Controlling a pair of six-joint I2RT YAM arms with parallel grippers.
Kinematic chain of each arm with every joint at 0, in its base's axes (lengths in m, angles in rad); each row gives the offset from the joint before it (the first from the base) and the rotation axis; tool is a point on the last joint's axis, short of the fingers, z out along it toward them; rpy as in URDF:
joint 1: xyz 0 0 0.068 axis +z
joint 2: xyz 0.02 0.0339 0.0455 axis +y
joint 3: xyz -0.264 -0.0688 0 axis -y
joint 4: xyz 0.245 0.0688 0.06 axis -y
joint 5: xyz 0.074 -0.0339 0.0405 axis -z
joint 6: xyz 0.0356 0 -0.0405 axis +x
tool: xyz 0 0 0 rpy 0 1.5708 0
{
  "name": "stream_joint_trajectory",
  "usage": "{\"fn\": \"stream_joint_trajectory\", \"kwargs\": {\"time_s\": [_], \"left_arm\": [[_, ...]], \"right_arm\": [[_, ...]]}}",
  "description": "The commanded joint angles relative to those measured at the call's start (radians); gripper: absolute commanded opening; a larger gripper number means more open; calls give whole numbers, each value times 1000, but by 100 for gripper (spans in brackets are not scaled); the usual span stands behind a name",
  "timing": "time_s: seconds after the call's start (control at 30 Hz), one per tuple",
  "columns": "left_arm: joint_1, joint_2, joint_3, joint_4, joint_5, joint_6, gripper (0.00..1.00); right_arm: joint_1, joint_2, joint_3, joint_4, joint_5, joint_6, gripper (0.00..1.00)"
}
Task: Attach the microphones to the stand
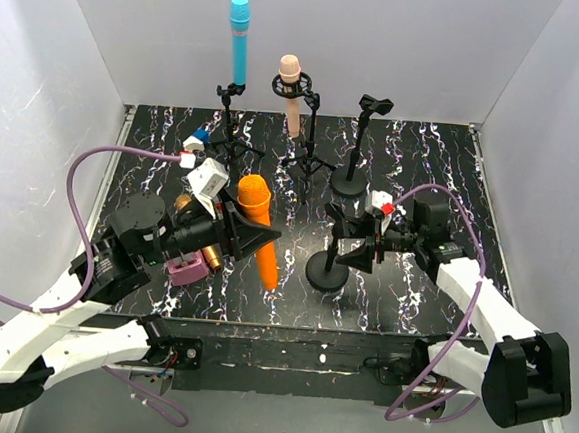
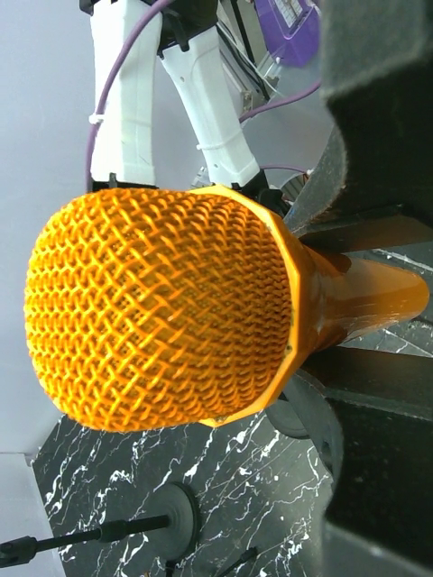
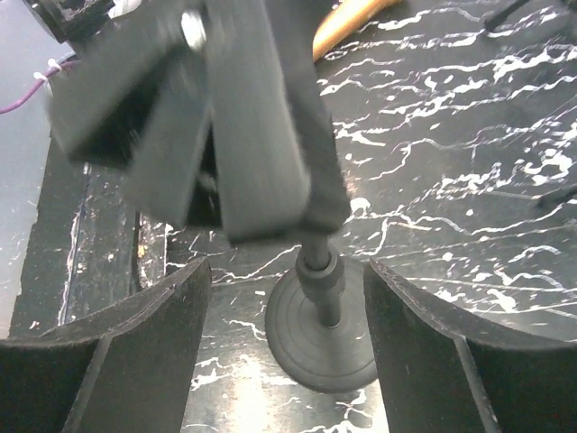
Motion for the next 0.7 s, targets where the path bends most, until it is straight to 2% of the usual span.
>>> {"fn": "stream_joint_trajectory", "kwargs": {"time_s": [0.0, 0.07, 0.2, 0.27, 0.37, 0.43, 0.57, 0.67], "left_arm": [[-1, -21, 3, 32, 6, -15, 0], [-1, -21, 1, 32, 3, -17, 0], [-1, -5, 4, 37, 3, -25, 0], [-1, 2, 6, 42, 3, -28, 0], [-1, 13, 6, 48, 4, -29, 0], [-1, 19, 7, 48, 4, -28, 0], [-1, 22, 12, 46, 3, -28, 0], [-1, 19, 9, 46, -5, -28, 0]], "right_arm": [[-7, 6, -75, 295, -77, 136, 75], [-6, 23, -117, 437, -89, 199, 74], [-3, 78, -204, 831, -83, 403, 72], [-1, 101, -209, 936, -88, 466, 71], [13, 126, -177, 916, -103, 450, 65], [21, 138, -161, 906, -121, 427, 58], [39, 166, -97, 795, -166, 353, 31], [53, 192, -69, 760, -201, 308, 16]]}}
